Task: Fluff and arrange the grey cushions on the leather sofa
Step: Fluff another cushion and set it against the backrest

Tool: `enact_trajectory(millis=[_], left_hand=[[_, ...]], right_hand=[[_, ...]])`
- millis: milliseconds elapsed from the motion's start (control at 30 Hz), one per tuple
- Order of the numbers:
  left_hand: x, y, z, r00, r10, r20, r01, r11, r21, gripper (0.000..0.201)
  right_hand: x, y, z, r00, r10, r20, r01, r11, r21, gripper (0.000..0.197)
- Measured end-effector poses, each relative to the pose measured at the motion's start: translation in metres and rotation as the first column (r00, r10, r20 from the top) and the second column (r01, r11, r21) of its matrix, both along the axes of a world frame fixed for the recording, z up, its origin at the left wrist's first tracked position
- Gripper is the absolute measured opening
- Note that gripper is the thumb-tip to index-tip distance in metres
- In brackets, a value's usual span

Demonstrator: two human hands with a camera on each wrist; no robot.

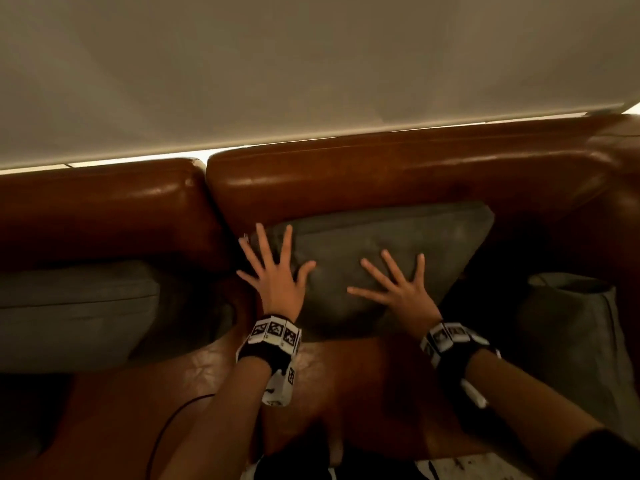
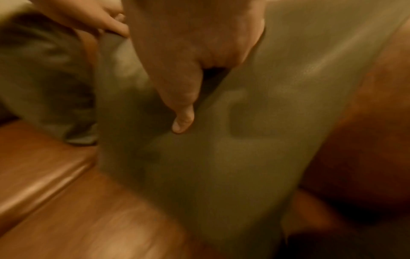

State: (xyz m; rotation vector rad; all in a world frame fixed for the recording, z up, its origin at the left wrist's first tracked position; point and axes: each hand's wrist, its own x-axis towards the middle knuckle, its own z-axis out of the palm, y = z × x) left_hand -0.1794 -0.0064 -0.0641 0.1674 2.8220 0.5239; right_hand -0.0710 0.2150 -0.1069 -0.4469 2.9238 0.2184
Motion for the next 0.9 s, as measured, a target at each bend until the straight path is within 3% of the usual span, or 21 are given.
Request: enact_trajectory(millis=[67, 133, 167, 233, 300, 400, 500, 567, 667, 767, 833, 900], left_hand=[[-0.004, 0.015, 0.007, 0.975, -0.182, -0.127, 0.162, 0.975, -0.154, 0.078], [-0.002, 0.023, 0.001, 0.879, -0.471, -0.079, 0.426, 0.848, -0.315, 0.089], [-0.004, 0.026, -0.004, 0.847, -0.531, -0.030, 0.488, 0.797, -0.357, 0.094], [-0.015, 0.035, -0.011, 0.867, -0.496, 0.038, 0.473, 0.799, -0.371, 0.101], [-0.029, 0.041, -0.010, 0.901, -0.431, 0.046, 0.418, 0.837, -0.352, 0.106], [-0.032, 0.039, -0.001, 0.897, -0.437, 0.065, 0.431, 0.832, -0.350, 0.106], [-0.030, 0.042, 0.009, 0.858, -0.511, 0.048, 0.492, 0.790, -0.367, 0.108], [-0.044, 0.056, 0.015, 0.805, -0.590, 0.060, 0.571, 0.745, -0.346, 0.115], [-0.074, 0.081, 0.021, 0.783, -0.588, 0.204, 0.620, 0.768, -0.164, 0.119], [-0.086, 0.094, 0.023, 0.795, -0.544, 0.269, 0.588, 0.800, -0.117, 0.104], [-0.082, 0.100, 0.026, 0.801, -0.534, 0.269, 0.578, 0.808, -0.115, 0.085], [-0.070, 0.102, 0.028, 0.814, -0.521, 0.255, 0.561, 0.820, -0.116, 0.074]], right_hand=[[-0.029, 0.007, 0.005, 0.997, -0.034, 0.070, 0.033, 0.999, 0.013, 0.112], [-0.035, 0.003, 0.007, 0.995, -0.070, 0.073, 0.068, 0.997, 0.027, 0.113], [-0.031, -0.004, 0.007, 0.993, -0.097, 0.063, 0.096, 0.995, 0.032, 0.108], [-0.013, -0.017, 0.002, 0.996, -0.092, -0.013, 0.092, 0.996, 0.001, 0.091], [0.010, -0.022, -0.010, 0.994, 0.096, -0.058, -0.099, 0.995, -0.035, 0.069], [0.014, 0.002, -0.029, 0.926, 0.373, 0.052, -0.373, 0.928, -0.022, 0.074], [-0.015, 0.022, -0.034, 0.899, 0.346, 0.267, -0.368, 0.929, 0.034, 0.083], [-0.018, 0.018, -0.032, 0.900, 0.294, 0.322, -0.334, 0.939, 0.077, 0.081], [-0.008, 0.010, -0.030, 0.906, 0.284, 0.316, -0.317, 0.946, 0.060, 0.080], [0.001, 0.015, -0.013, 0.936, 0.299, 0.186, -0.296, 0.954, -0.047, 0.074], [-0.003, 0.024, 0.015, 0.995, 0.100, -0.005, -0.100, 0.980, -0.171, 0.061], [-0.019, 0.041, 0.046, 0.954, -0.276, -0.114, 0.230, 0.924, -0.306, 0.067]])
